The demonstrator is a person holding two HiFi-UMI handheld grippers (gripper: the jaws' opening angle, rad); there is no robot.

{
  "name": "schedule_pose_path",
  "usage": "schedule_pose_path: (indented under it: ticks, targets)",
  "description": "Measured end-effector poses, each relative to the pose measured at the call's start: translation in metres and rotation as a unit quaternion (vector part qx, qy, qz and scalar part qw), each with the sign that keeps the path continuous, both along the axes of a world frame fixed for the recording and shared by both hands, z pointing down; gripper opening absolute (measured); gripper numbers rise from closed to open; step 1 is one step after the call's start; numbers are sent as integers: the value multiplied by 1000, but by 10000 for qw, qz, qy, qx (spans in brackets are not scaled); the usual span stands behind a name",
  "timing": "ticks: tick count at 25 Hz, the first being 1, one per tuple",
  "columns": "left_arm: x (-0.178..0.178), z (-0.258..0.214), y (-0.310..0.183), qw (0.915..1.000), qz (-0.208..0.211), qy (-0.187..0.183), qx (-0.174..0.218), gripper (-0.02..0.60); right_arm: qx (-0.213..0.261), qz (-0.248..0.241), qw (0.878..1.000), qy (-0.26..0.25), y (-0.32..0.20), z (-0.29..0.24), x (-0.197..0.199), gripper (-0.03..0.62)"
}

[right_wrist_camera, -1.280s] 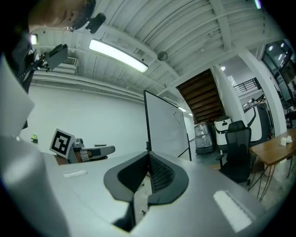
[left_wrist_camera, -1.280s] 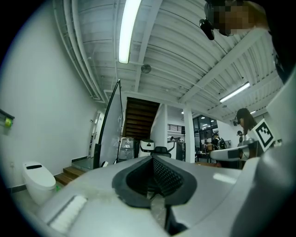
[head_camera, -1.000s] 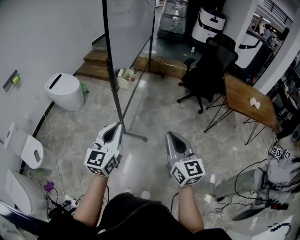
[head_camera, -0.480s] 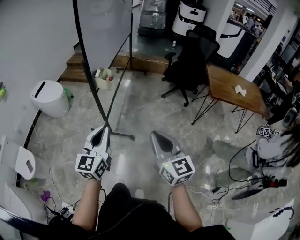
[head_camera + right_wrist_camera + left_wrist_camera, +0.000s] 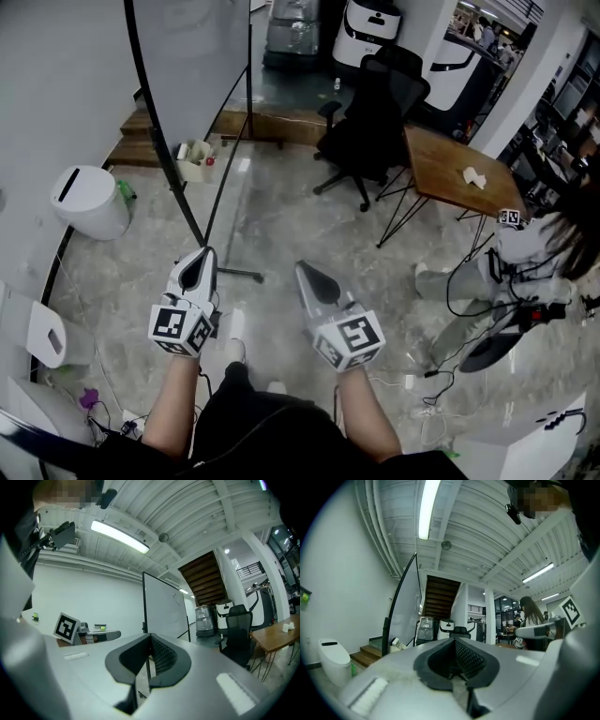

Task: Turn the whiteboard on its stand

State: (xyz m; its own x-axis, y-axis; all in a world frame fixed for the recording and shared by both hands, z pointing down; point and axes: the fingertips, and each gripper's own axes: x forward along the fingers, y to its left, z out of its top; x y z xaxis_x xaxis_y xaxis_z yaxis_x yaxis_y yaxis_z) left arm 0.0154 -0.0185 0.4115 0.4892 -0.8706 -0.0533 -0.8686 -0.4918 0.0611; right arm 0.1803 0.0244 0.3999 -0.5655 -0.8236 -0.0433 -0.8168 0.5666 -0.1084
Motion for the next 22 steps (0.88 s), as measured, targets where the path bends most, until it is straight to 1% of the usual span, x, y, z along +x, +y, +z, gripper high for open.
schedule_pose_path:
  ticks: [2, 9, 15, 22]
  targets:
    - [-10, -2, -13, 10000, -53, -13, 0, 2, 12, -55, 10000, -20, -14, -4, -9, 9]
    - [-63, -2, -66, 9993, -356, -44, -60, 2, 42, -305, 9995, -7, -74, -11, -58, 9]
    - [-116, -6, -121, 9984, -552, -52, -66, 2, 50, -327, 9995, 0, -128, -18, -100, 9]
    - [-170, -5, -190, 9979, -623, -148, -41, 3, 100, -288, 9995, 127, -186, -21, -151, 9]
